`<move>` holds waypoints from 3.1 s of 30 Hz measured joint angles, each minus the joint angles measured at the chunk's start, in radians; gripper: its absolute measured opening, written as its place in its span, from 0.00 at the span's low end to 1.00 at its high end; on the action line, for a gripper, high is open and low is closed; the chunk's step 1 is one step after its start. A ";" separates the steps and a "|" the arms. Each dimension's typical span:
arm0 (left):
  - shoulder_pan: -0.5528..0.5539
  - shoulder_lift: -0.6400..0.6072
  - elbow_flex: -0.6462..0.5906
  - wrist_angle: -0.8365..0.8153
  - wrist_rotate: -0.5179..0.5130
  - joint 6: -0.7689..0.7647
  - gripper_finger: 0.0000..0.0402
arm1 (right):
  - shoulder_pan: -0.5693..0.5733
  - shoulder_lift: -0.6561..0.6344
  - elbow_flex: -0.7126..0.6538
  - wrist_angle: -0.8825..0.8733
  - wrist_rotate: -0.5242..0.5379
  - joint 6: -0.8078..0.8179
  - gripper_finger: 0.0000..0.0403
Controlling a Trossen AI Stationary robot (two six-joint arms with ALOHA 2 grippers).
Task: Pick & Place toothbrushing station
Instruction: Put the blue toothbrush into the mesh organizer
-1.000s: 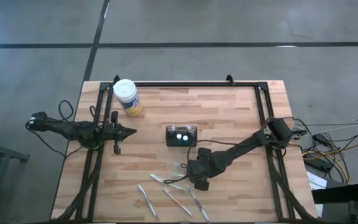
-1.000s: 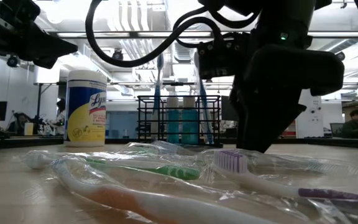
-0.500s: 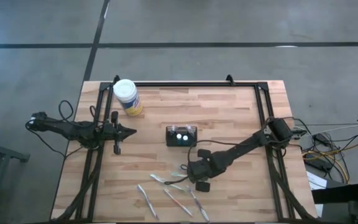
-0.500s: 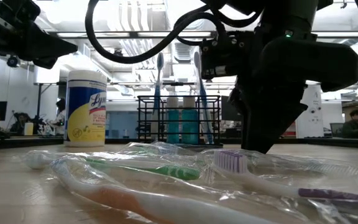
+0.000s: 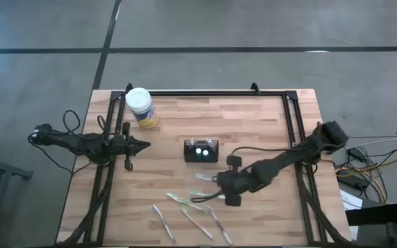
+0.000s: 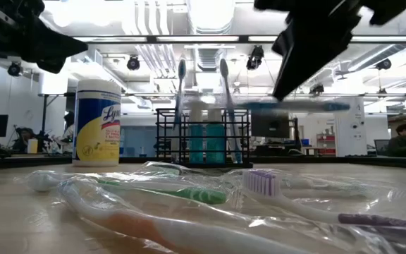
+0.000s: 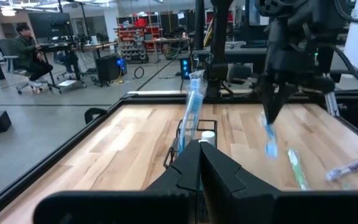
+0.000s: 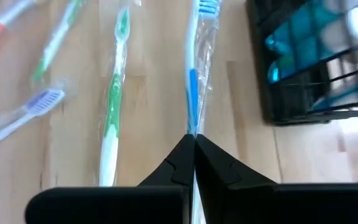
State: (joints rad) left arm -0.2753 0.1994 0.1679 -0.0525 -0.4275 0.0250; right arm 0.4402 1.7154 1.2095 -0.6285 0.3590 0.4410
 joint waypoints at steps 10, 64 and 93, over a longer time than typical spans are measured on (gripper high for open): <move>0.000 0.078 0.001 0.126 0.081 -0.038 0.10 | 0.060 -0.375 -0.382 0.605 0.138 -0.194 0.02; 0.007 1.174 0.603 0.795 0.220 0.059 0.53 | -0.005 -0.183 -0.383 1.312 0.342 -0.788 0.02; 0.033 1.059 0.606 0.622 0.147 0.214 0.03 | -0.004 -0.262 -0.383 1.140 0.258 -0.633 0.19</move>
State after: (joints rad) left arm -0.2425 1.2585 0.7742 0.5694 -0.2807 0.2386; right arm 0.4363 1.4531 0.8265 0.5112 0.6174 -0.1925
